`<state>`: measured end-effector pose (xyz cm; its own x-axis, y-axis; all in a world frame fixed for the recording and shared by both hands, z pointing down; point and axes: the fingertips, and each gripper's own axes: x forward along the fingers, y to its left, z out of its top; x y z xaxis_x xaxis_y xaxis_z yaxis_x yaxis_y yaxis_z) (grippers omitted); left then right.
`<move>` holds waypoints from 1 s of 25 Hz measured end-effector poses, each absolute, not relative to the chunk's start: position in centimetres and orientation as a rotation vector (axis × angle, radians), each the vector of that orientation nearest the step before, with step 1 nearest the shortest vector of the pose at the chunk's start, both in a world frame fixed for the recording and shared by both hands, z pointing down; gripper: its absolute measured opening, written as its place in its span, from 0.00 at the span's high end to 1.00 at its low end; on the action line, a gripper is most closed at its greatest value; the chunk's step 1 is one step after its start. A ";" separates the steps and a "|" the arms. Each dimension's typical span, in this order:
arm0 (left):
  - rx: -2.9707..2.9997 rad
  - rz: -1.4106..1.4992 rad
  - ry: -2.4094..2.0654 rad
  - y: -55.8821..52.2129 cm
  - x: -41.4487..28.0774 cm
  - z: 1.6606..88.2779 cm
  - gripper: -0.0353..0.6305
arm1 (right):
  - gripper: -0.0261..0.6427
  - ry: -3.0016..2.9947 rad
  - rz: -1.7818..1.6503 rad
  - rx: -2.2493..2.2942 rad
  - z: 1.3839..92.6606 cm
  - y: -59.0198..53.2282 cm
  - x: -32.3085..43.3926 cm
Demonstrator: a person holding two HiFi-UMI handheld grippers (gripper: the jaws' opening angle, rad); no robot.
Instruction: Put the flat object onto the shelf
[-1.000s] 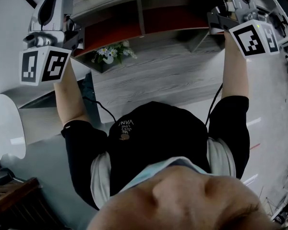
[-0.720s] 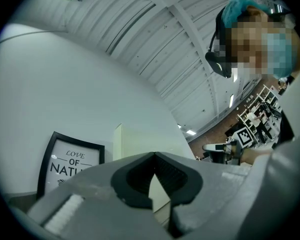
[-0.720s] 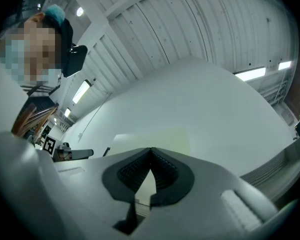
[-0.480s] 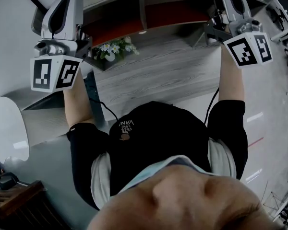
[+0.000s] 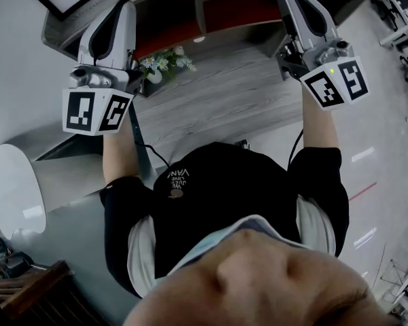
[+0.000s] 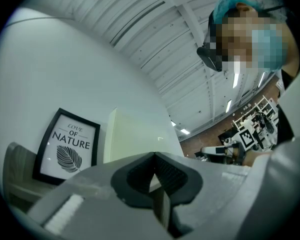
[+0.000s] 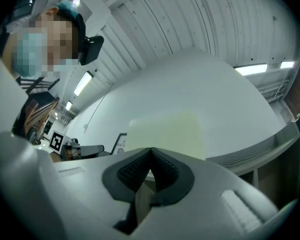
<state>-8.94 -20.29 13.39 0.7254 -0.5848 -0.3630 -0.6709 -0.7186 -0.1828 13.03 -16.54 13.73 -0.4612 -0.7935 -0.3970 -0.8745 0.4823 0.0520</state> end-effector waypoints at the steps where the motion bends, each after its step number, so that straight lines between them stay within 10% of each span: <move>1: -2.646 0.412 0.983 -20.2 -9.0 13.9 0.94 | 0.96 2.423 0.352 -1.413 14.3 -16.4 12.7; 25: -2.880 0.337 1.124 -19.7 -8.9 25.9 0.94 | 0.96 2.473 0.038 -1.542 26.8 -15.7 10.6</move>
<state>-8.94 -19.74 25.87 0.7151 -0.6660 -0.2122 -0.6730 -0.7381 0.0487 10.62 -15.71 26.77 -0.4216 -0.8834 -0.2046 -0.8893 0.4469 -0.0974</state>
